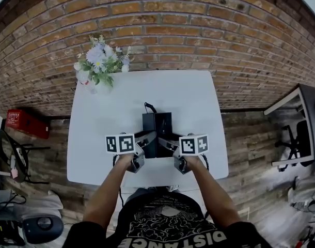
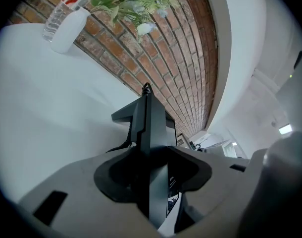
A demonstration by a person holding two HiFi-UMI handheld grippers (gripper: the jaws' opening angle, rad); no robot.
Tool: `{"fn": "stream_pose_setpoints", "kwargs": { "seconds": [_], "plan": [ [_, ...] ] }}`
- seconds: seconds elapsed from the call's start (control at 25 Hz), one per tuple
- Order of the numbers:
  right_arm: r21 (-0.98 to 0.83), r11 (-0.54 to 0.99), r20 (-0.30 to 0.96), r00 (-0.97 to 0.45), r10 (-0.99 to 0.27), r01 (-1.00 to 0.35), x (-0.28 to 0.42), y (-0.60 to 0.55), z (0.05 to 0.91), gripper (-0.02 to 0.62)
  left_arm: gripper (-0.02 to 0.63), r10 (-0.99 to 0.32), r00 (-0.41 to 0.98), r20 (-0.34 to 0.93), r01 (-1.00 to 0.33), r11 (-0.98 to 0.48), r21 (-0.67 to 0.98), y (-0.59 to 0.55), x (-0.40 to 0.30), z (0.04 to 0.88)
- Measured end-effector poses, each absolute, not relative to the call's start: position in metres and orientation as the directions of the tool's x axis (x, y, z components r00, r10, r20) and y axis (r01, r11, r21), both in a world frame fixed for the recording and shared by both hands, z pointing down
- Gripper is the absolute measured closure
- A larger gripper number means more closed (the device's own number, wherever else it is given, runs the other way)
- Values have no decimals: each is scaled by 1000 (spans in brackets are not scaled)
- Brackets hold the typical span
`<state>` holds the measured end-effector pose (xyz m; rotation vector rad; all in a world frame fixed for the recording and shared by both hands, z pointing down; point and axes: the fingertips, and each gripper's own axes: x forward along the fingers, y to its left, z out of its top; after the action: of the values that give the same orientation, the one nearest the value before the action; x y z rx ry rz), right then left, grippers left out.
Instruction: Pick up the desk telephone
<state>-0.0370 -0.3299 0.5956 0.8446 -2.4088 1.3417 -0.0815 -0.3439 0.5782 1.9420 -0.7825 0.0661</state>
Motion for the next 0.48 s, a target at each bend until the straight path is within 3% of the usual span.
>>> {"fn": "stream_pose_setpoints", "kwargs": {
  "seconds": [0.48],
  "plan": [
    [-630,509,402,-807,-432,-587,-35,-359,539,330,417,-576,762,294,-570,-383,727,-370,-80,518]
  ]
}}
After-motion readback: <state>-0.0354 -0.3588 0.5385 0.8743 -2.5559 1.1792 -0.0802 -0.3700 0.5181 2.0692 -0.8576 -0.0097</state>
